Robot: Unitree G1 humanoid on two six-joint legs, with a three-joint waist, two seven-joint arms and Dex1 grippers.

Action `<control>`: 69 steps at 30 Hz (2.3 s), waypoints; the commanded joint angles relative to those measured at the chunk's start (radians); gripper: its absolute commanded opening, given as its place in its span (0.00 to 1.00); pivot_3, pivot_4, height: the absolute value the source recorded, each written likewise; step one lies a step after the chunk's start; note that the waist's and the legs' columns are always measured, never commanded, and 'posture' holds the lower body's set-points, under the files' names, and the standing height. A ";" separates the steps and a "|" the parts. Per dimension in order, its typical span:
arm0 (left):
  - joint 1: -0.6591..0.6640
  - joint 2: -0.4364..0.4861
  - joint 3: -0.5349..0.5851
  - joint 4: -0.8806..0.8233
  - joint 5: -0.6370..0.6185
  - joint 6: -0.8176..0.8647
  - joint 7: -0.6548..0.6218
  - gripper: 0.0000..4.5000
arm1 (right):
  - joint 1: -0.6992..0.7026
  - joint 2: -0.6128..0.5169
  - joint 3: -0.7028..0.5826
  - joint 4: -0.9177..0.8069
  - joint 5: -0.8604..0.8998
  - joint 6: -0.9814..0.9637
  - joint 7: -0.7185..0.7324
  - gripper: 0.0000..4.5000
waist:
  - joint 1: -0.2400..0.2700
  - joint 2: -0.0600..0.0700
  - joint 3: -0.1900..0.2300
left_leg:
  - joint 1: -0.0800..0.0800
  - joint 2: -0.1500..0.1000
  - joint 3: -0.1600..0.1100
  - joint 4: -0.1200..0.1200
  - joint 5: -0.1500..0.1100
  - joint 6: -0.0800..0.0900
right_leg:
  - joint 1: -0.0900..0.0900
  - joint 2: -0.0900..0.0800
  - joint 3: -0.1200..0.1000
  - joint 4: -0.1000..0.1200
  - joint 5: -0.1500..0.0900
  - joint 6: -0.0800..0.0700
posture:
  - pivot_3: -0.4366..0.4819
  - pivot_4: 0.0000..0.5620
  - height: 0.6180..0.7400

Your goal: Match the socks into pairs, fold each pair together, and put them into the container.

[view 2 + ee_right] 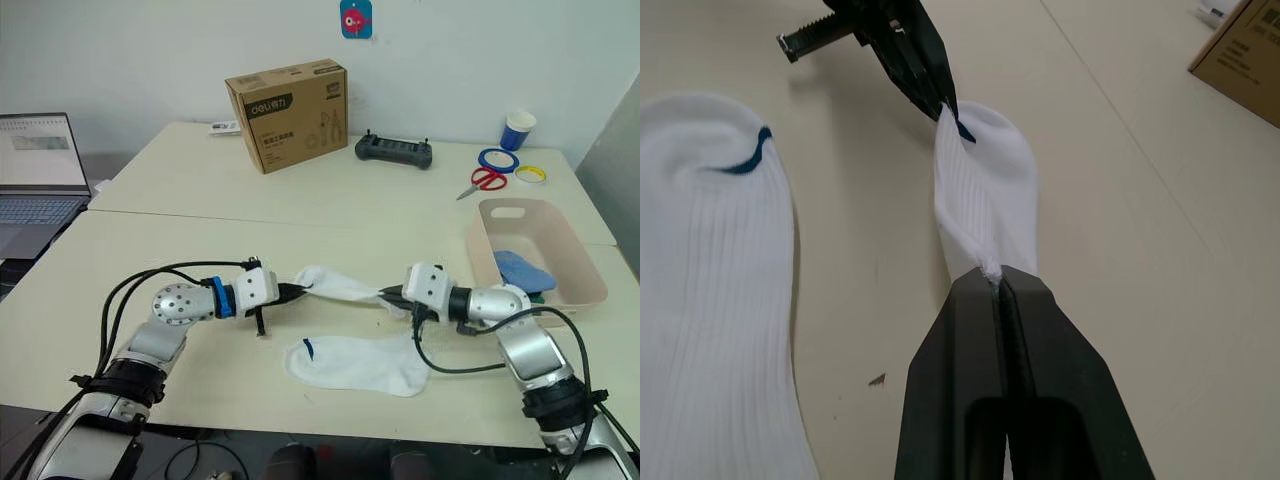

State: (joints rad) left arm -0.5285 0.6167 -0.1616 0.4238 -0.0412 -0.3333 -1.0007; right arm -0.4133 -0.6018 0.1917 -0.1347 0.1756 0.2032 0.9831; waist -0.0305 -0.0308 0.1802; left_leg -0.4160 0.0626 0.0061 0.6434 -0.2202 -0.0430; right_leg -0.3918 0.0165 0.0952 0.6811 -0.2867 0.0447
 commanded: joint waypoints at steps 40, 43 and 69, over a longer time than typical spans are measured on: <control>-0.012 0.119 -0.121 -0.486 -0.386 1.051 -0.216 0.00 | 0.075 -0.161 -0.032 -0.039 0.271 0.414 0.033 0.00 | -0.002 0.000 0.001 | -0.004 0.000 -0.003 -0.001 0.000 0.001 | -0.004 0.003 -0.001 0.000 -0.005 -0.004 | 0.48 0.27 1.00; -0.023 0.097 -0.112 -0.469 -0.380 1.056 -0.205 0.00 | 0.067 -0.148 -0.036 -0.019 0.249 0.403 0.025 0.00 | -0.002 0.000 0.001 | -0.004 0.001 -0.004 0.000 0.000 0.001 | -0.004 0.003 -0.001 0.000 -0.004 -0.003 | 0.48 0.27 1.00; 0.293 0.167 0.062 -0.690 -0.426 0.947 -0.127 0.64 | 0.173 -0.155 -0.161 0.001 0.240 0.338 0.034 0.63 | -0.002 0.000 0.001 | -0.001 0.000 -0.002 0.001 0.000 0.001 | -0.001 0.000 0.000 0.001 -0.003 -0.002 | 0.48 0.27 1.00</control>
State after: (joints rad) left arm -0.2256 0.7869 -0.0913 -0.2652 -0.4976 0.6649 -1.1340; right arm -0.2244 -0.7565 0.0307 -0.1236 0.4144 0.5513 1.0033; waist -0.0325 -0.0307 0.1817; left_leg -0.4166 0.0623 0.0046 0.6443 -0.2205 -0.0424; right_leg -0.3929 0.0166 0.0956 0.6815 -0.2897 0.0418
